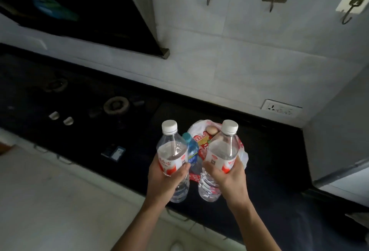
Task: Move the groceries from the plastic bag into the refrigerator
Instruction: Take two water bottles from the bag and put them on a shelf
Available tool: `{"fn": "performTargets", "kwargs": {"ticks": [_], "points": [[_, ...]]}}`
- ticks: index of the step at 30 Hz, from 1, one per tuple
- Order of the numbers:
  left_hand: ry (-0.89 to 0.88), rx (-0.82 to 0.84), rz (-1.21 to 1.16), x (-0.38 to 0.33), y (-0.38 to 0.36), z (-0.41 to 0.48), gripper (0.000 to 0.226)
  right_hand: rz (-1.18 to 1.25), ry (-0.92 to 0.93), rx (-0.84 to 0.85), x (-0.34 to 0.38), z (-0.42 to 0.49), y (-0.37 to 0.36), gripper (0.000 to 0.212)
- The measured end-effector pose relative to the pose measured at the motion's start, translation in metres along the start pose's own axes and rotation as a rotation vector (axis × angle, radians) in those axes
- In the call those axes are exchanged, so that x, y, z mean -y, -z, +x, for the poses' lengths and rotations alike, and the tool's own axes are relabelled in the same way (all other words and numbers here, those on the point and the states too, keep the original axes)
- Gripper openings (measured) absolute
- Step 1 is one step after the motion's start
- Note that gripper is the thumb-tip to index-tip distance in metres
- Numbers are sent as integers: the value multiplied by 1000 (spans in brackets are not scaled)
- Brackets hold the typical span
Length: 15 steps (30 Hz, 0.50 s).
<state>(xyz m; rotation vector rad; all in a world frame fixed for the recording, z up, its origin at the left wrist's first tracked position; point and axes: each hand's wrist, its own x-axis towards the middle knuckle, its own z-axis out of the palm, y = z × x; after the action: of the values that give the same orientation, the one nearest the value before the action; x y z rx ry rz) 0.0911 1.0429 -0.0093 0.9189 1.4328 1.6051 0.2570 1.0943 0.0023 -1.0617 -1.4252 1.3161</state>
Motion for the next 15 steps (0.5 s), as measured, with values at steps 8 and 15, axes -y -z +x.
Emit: {"fn": "performTargets", "kwargs": {"ticks": [8, 15], "points": [[2, -259, 98, -10, 33, -35, 44, -59, 9, 238, -2, 8, -38, 36], [21, -604, 243, -8, 64, -91, 40, -54, -41, 493, -16, -14, -79, 47]]}}
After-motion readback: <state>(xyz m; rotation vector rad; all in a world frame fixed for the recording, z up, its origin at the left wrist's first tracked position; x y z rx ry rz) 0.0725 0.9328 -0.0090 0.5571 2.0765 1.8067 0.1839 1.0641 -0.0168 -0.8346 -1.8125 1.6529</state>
